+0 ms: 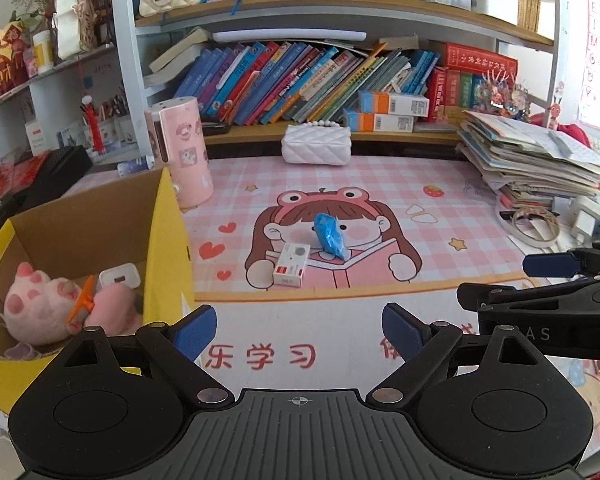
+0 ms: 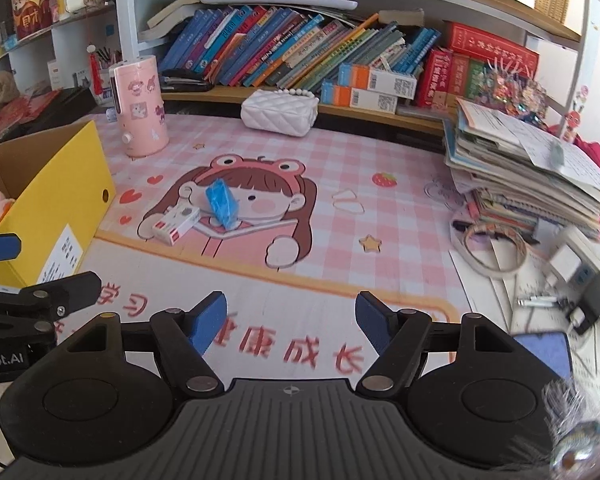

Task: Organize objects
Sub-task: 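Grasp the blue plastic-wrapped object with the right gripper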

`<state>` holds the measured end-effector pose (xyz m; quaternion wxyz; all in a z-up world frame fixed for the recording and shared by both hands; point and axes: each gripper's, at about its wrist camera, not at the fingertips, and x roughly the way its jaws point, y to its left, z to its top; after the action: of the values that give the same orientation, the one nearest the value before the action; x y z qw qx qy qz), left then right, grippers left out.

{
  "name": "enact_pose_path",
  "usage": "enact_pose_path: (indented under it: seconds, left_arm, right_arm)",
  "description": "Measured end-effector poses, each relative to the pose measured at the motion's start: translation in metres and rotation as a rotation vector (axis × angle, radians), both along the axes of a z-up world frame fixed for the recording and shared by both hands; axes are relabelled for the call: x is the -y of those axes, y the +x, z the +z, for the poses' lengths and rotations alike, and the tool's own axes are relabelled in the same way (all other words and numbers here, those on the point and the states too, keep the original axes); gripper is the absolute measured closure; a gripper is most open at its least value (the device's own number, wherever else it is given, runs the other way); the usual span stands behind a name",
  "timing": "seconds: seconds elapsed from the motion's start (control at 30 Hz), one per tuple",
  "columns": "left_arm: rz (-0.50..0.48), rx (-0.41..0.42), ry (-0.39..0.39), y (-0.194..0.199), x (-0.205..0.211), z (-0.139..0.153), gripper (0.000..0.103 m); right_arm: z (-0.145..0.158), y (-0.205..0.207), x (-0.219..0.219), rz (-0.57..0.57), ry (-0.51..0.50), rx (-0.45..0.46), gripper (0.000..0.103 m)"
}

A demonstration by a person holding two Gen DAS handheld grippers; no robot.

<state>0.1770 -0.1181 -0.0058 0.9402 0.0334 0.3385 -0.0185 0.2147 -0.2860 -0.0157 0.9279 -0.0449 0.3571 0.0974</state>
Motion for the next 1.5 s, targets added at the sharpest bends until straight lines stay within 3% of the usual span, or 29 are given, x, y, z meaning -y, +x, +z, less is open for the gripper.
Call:
enact_pose_path:
  seconds: [0.13, 0.4, 0.67, 0.8, 1.37, 1.5]
  left_arm:
    - [0.019, -0.008, 0.016, 0.011, 0.005, -0.004, 0.012]
    - [0.048, -0.021, 0.054, 0.042, 0.016, -0.016, 0.023]
    - [0.093, -0.078, 0.043, 0.074, 0.017, -0.039, 0.025]
    - [0.089, -0.098, 0.067, 0.085, 0.021, -0.046, 0.025]
    - [0.145, -0.164, 0.104, 0.119, 0.012, -0.069, 0.026]
    - [0.155, -0.179, 0.097, 0.123, 0.009, -0.073, 0.031]
  right_arm:
    - [-0.002, 0.015, 0.002, 0.031, 0.007, 0.002, 0.036]
    - [-0.005, 0.052, 0.000, 0.073, 0.016, 0.017, 0.043]
    - [-0.007, 0.087, -0.010, 0.094, 0.055, 0.041, 0.046]
    - [-0.014, 0.107, -0.021, 0.151, 0.089, 0.022, 0.046]
    - [-0.049, 0.172, -0.066, 0.356, 0.034, -0.029, 0.046]
    - [-0.059, 0.185, -0.078, 0.377, 0.011, -0.080, 0.055]
